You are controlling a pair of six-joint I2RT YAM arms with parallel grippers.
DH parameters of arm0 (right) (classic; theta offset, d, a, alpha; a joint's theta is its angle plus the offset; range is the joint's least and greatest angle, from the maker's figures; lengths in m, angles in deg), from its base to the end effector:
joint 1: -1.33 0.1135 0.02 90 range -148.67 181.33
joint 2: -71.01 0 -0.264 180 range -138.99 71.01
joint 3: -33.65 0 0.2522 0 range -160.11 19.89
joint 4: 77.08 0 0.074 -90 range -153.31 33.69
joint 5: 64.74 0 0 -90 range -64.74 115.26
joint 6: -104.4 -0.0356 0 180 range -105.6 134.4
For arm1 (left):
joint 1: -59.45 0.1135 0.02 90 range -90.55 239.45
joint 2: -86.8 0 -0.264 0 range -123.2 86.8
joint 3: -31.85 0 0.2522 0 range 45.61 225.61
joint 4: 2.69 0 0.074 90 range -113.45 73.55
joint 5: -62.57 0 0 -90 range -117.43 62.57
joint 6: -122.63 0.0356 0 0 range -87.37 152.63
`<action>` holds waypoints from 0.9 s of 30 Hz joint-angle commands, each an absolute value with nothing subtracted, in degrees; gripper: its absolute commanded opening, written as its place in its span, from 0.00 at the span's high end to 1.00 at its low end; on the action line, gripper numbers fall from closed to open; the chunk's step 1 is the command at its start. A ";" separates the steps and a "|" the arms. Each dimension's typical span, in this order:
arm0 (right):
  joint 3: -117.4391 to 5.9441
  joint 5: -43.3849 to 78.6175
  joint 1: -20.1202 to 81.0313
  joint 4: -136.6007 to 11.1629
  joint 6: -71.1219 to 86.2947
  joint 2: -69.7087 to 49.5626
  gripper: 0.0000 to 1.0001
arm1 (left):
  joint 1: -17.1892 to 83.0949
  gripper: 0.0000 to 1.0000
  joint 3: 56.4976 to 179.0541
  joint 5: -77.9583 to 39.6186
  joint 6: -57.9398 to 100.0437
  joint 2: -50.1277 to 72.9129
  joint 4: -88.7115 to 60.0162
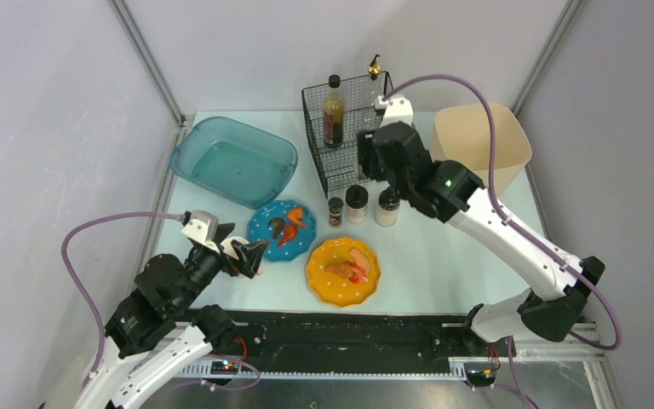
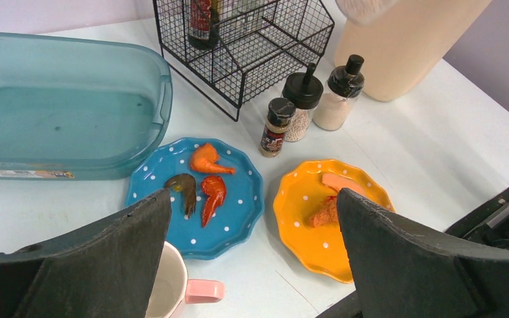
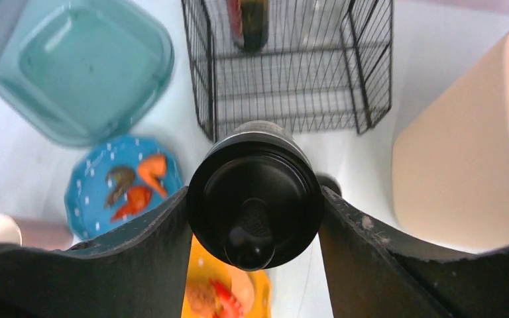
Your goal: Clear the kitchen counter
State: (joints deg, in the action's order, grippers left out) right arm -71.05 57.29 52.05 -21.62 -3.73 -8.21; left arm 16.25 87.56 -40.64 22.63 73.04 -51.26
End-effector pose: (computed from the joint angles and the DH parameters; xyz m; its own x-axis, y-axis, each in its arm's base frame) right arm 0.1973 0.2114 0.4293 -0.4144 -0.0899 -0.9057 -0.2488 0.9684 0.0177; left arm 0.0486 -0.0345 0.3324 -0.1698 -0.0725 -0.9828 0.4788 0.8656 -0.1465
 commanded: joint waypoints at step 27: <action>-103.06 41.67 36.12 -42.72 7.37 -45.73 0.97 | 16.57 0.02 87.53 -39.16 23.67 73.28 -49.58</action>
State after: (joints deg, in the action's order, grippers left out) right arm -98.68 43.23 36.14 -36.46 6.76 -43.71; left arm 16.25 87.56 -40.16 22.63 73.06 -51.26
